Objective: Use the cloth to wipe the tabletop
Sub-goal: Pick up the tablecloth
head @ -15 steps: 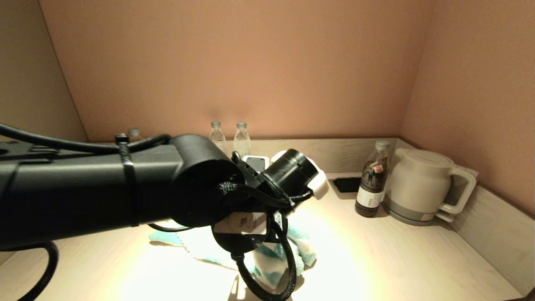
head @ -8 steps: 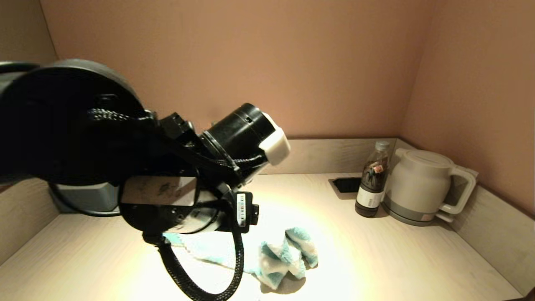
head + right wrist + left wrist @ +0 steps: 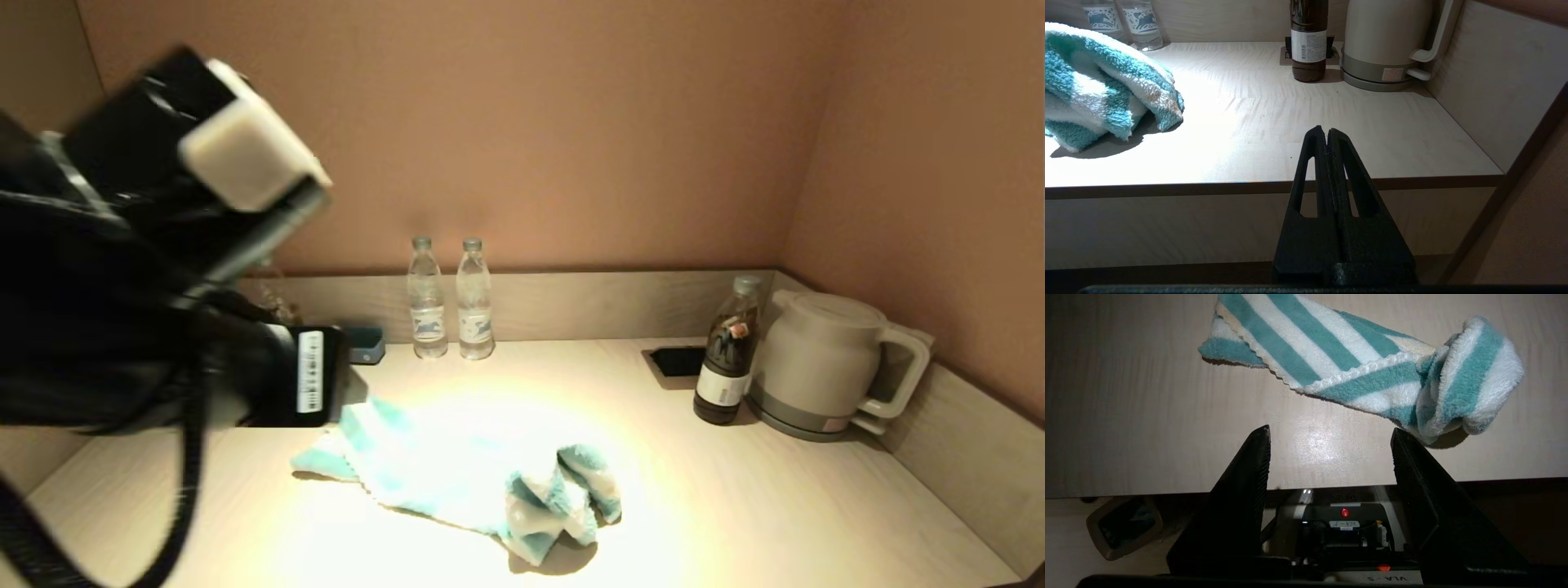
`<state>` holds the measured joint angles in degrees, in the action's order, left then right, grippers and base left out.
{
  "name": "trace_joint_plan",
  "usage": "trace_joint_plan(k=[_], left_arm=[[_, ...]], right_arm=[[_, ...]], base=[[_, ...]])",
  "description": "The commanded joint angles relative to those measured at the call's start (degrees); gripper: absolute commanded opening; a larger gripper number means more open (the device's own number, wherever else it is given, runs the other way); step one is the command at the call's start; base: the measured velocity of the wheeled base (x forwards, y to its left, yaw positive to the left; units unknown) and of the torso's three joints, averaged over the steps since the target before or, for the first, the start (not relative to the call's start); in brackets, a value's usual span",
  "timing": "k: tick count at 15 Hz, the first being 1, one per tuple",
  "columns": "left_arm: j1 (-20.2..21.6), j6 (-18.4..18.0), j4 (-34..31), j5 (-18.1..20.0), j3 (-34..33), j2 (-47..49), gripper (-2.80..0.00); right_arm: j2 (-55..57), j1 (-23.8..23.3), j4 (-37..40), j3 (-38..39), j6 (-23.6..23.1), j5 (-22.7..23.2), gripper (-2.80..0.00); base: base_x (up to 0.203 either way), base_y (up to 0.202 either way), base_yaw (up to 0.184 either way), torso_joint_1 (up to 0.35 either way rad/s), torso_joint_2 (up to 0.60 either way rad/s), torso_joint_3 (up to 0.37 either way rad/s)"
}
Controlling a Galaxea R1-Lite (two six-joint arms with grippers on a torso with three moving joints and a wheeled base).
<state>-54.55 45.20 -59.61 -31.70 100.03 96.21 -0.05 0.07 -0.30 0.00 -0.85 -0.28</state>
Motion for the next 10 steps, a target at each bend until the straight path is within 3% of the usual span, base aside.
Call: trace_joint_plan(k=[1, 4, 6, 10], left_arm=[[1.44, -0.87, -0.22, -0.5, -5.68, -15.47, -2.8], [4.39, -1.86, 0.52, -2.12, -12.57, -25.07, -2.8], [6.8, 0.51, 2.43, -7.52, -16.91, -28.7, -2.8], [19.53, 0.87, 6.17, -12.32, -22.07, -37.65, -2.8]], right_arm=[[0.05, 0.01, -0.05, 0.0, -0.03, 0.01, -2.8], [0.05, 0.01, -0.05, 0.0, -0.03, -0.04, -2.8], [0.05, 0.01, -0.05, 0.0, -0.03, 0.01, -2.8], [0.05, 0.01, -0.05, 0.0, -0.03, 0.01, -2.8]], base=[[0.0, 0.0, 0.0, 0.0, 0.0, 0.0], [0.0, 0.0, 0.0, 0.0, 0.0, 0.0], [0.0, 0.0, 0.0, 0.0, 0.0, 0.0], [0.0, 0.0, 0.0, 0.0, 0.0, 0.0]])
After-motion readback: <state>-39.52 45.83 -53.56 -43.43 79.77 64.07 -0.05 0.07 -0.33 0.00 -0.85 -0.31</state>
